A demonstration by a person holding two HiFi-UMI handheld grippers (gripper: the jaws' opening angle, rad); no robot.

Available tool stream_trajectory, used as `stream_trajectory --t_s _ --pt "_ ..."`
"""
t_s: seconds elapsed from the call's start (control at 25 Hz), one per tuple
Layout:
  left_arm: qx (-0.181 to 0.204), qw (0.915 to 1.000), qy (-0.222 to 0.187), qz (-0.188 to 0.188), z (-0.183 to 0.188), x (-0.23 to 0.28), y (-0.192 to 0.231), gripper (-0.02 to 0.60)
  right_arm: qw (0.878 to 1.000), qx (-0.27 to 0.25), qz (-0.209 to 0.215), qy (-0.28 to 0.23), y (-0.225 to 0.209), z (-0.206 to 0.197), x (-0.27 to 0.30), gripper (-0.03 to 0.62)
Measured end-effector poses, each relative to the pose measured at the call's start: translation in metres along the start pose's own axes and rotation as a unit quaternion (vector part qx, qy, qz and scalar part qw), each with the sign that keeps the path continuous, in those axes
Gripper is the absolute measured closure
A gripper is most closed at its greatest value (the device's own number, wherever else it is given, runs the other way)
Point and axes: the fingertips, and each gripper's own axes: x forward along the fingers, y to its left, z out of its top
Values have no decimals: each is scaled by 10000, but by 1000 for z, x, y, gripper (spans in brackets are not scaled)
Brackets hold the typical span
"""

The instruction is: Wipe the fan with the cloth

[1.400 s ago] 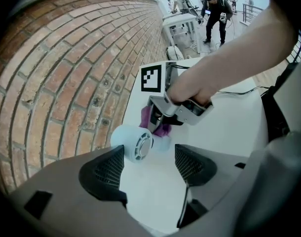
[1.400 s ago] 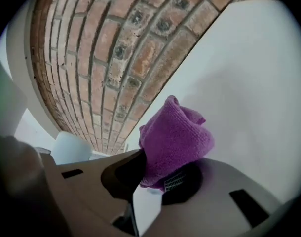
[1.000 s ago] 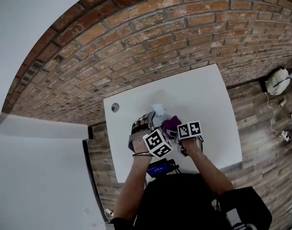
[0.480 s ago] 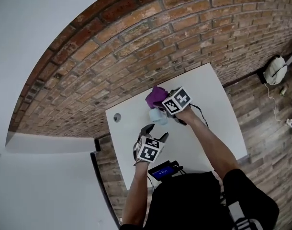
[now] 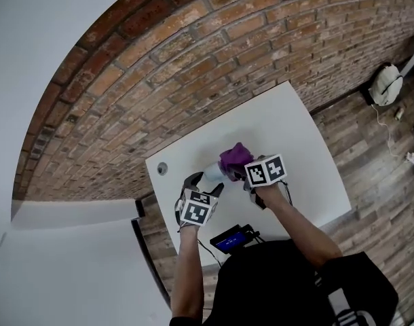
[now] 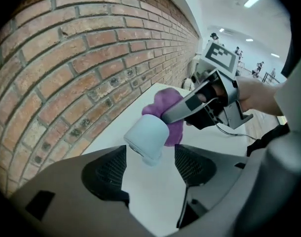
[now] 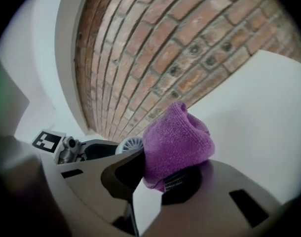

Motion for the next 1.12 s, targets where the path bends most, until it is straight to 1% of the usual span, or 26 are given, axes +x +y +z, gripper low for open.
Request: stream_trajectory --t_s 0.08,0.12,0.16,0.24,0.32,0.4,0.44,0.48,0.56,0.64,0.68,0.72,0.8,0.88,0.92,0.96,1.0,1.04,1.12 --pt "521 9981 147 279 6 -10 -1 258 9975 598 -141 -353 -16 -4 -13 522" --pt "851 9953 234 388 10 -13 -4 258 9960 751 -109 -479 -17 -3 -18 522" --pt "1172 9915 327 452 13 -14 -8 258 9951 789 3 -595 -12 1 -21 523" --pt "1708 9824 541 531 16 -10 -15 258 9937 560 391 -887 14 21 -26 522" --pt "2059 9734 736 691 13 -5 -15 258 9901 73 754 -1186 48 47 -30 522" --pt "2288 9656 909 833 9 -3 -14 258 9873 -382 861 -1283 69 60 -27 522" --pt "2406 9614 1007 877 7 -3 -14 259 9877 -473 839 -1231 70 59 -22 522" --pt "2521 9570 1105 912 5 -2 -15 258 9891 -423 816 -1146 66 52 -15 523" --pt "2669 9506 1266 950 3 -1 -16 258 9895 58 869 -1155 51 35 -3 522" --pt "2714 9484 1331 956 3 0 -15 259 9839 644 892 -1405 31 22 -1 522" --pt "2733 9475 1347 970 3 0 -14 258 9833 805 802 -1419 21 15 0 522" --pt "2766 9458 1374 999 2 1 -13 259 9851 876 682 -1311 11 5 4 522" --pt "2875 9401 1463 1102 0 1 -12 258 9914 902 434 -837 -9 -21 15 522" --pt "2972 9349 1539 1183 -2 2 -13 259 9949 934 29 -367 -33 -45 21 522" --pt "2984 9342 1552 1187 -2 3 -14 259 9944 1005 -165 -280 -44 -52 18 522" --pt "2973 9349 1546 1172 -1 3 -15 258 9931 1095 -270 -319 -50 -51 12 522" --pt "2955 9359 1532 1157 0 3 -15 258 9919 1151 -276 -452 -50 -45 5 523" --pt "2940 9366 1522 1147 1 2 -15 259 9913 1131 -206 -639 -44 -35 -3 522" --pt "2927 9370 1524 1144 0 3 -14 259 9900 893 112 -1087 -20 -6 -18 522"
